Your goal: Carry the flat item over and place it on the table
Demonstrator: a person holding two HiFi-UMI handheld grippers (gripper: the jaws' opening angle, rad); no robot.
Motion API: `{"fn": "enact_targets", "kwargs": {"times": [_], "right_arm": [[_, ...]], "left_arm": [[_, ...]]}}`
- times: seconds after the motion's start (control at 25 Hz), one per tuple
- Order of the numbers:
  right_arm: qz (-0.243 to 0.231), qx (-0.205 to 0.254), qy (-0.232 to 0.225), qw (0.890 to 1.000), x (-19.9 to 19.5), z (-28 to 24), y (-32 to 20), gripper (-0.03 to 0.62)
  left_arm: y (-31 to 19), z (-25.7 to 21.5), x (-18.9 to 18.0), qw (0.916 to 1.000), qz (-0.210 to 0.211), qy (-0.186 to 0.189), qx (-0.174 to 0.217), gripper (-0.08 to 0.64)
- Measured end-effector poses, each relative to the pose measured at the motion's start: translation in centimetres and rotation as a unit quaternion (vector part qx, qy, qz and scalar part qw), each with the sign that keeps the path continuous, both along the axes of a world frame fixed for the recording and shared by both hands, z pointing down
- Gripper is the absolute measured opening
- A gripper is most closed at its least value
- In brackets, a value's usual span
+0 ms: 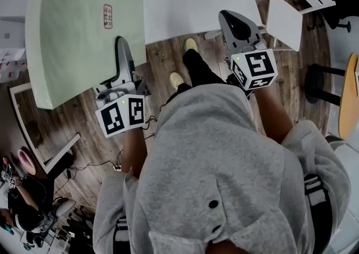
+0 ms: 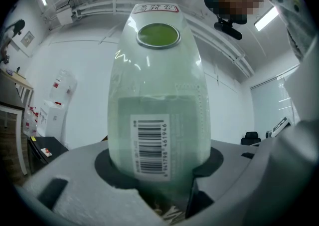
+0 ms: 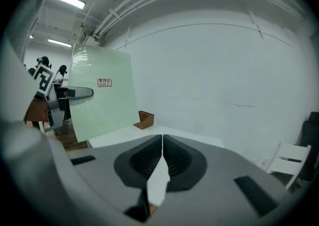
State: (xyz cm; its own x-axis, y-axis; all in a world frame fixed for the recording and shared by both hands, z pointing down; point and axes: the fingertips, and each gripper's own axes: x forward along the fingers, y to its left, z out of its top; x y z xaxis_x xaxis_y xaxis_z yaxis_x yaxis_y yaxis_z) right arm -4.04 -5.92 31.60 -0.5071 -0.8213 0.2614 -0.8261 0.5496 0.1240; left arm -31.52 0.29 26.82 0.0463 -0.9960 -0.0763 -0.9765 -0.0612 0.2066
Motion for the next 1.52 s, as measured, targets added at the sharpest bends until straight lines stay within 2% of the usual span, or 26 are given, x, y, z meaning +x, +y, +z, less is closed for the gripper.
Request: {"fn": "enact_targets", "kwargs": {"times": [0.4,1.08,1.52], "right_arm": [[0.009,0.018,-0.008,1.000,1.2,-0.2,-1.7,0.028],[0.018,0.007,-0.013,1.000,4.7,0.6,-13.0,0.028],[0.018,-0.005,-0.023,1.000,6.1,1.3,-19.2,0.028]], "left_arm": [[-1.2,0.3,0.4,0.9998,-0.001,-0.018,0.003,0.272],[-13.6,1.4,3.9,0.9991,0.008,-0.032,-0.027,0.272],[-20.5,1.2,5.9,0.9988,0.009,-0.036,-0.031,0.272]]}}
